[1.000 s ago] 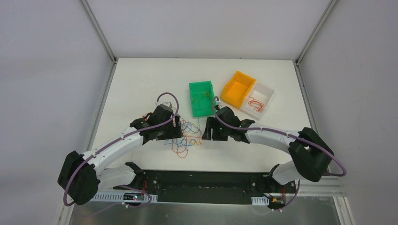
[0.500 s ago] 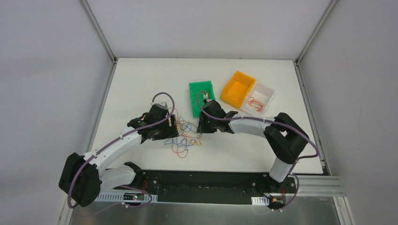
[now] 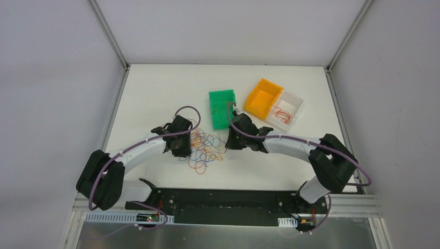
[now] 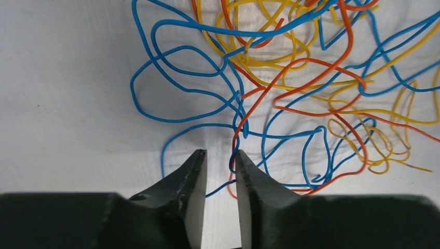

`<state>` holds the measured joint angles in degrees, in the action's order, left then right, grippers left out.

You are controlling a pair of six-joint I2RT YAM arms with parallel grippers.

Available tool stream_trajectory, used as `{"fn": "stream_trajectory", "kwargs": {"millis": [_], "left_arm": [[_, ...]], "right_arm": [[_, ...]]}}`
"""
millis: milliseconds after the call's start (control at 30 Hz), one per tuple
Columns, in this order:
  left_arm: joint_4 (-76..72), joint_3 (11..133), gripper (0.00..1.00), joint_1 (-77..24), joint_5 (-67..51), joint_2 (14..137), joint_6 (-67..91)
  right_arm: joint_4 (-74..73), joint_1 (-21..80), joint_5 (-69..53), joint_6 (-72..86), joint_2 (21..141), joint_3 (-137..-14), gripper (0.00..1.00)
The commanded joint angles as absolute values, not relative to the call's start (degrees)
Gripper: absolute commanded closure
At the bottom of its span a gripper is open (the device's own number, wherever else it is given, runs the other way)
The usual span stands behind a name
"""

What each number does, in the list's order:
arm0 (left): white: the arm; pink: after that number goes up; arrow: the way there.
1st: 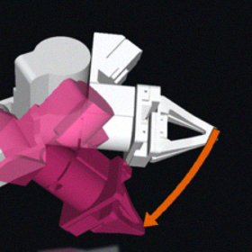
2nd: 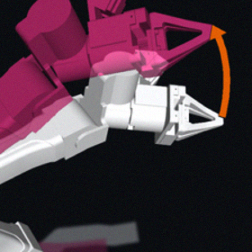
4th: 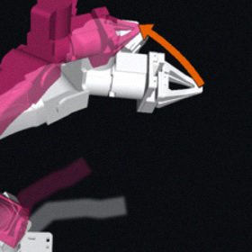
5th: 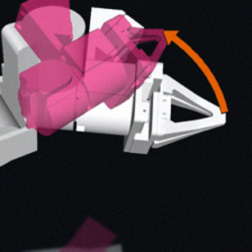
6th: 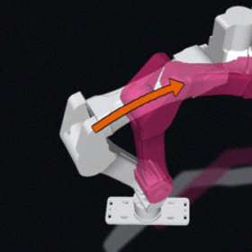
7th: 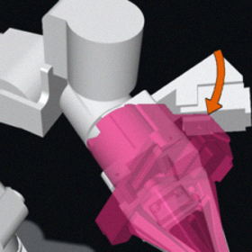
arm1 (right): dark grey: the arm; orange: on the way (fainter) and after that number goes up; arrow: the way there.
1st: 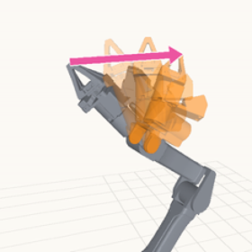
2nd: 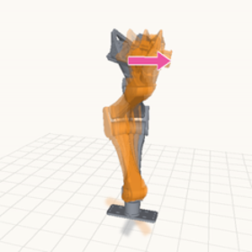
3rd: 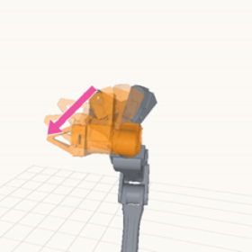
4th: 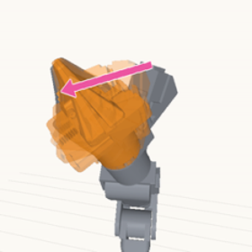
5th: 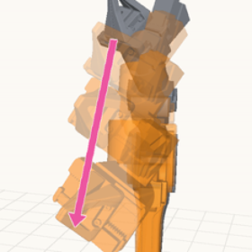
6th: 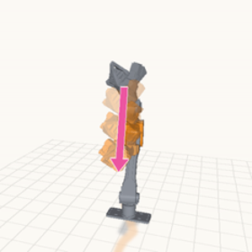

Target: Untangle the cables

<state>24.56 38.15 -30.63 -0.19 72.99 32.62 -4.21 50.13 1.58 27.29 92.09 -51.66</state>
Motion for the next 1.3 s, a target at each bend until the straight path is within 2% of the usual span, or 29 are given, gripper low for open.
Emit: {"fn": "stream_trajectory", "kwargs": {"millis": [0,33,267,533,967,1167,1267], "left_arm": [[23.7,40.7,0.91,-30.1,-0.3,76.1,30.0],[23.8,40.6,1.00,-30.1,-0.4,76.3,29.9],[24.9,36.8,1.00,-26.2,6.5,66.0,32.9],[26.3,32.0,1.00,-17.8,9.3,48.6,39.1],[32.5,34.9,1.00,-17.7,18.3,45.0,44.2],[32.3,35.4,1.00,-17.7,16.9,45.2,43.2],[31.9,36.5,1.00,-17.7,14.1,47.0,42.0]], "right_arm": [[-6.2,50.4,3.5,29.2,84.5,-49.3,1.00],[-6.9,50.3,4.2,29.3,83.4,-48.7,1.00],[-17.9,46.0,16.1,31.9,72.5,-43.8,1.00],[-22.1,31.8,16.7,33.7,55.8,-33.9,1.00],[-29.0,17.6,22.4,36.8,46.6,-34.2,1.00],[-27.3,13.7,15.1,34.2,47.0,-34.1,1.00],[-22.3,13.7,1.4,28.3,48.9,-33.3,1.00]]}}
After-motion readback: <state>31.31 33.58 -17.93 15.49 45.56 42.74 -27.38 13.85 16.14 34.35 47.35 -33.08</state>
